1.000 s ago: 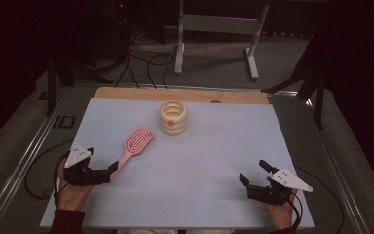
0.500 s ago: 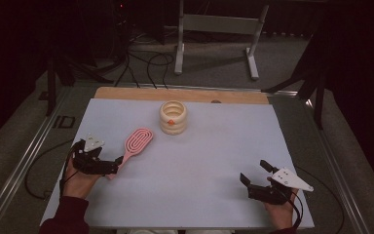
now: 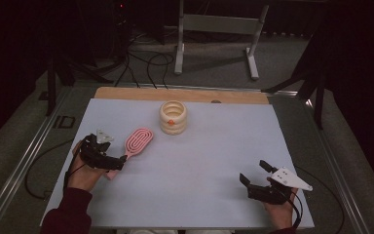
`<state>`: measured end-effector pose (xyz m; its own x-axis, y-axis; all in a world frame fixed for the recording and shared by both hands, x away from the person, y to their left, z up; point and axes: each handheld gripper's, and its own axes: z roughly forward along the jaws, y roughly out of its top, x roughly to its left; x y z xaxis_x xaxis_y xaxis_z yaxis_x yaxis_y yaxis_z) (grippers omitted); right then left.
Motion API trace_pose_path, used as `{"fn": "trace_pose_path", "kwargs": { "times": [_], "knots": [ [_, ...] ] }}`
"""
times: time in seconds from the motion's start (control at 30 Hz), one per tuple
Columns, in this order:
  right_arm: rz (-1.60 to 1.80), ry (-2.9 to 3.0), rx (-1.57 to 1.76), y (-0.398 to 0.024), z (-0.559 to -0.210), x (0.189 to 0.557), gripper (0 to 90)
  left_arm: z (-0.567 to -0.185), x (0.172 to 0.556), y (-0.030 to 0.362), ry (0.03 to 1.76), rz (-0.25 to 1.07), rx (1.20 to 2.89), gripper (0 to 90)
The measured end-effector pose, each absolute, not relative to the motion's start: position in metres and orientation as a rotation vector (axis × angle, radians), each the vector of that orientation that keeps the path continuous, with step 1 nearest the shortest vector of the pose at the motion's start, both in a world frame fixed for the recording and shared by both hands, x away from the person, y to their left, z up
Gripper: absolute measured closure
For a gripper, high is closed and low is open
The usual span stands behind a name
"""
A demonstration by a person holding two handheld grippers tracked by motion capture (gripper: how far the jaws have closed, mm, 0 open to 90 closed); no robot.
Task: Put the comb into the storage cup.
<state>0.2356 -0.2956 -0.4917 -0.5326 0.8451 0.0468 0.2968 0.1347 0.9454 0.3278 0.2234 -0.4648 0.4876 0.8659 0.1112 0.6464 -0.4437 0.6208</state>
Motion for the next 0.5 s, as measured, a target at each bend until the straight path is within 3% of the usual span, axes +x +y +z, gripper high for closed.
{"fn": "trace_pose_path", "kwargs": {
  "times": [0.37, 0.5],
  "knots": [
    [1.395, 1.912, 1.099, -0.296, -0.492, 0.236, 8.7, -0.476, 0.349, 0.208, 1.278, 0.474, 2.362, 0.5],
    [1.394, 1.919, 1.104, -0.296, -0.493, 0.237, 8.7, -0.479, 0.354, 0.205, 1.31, 0.42, 2.376, 5.4]
  ]
}}
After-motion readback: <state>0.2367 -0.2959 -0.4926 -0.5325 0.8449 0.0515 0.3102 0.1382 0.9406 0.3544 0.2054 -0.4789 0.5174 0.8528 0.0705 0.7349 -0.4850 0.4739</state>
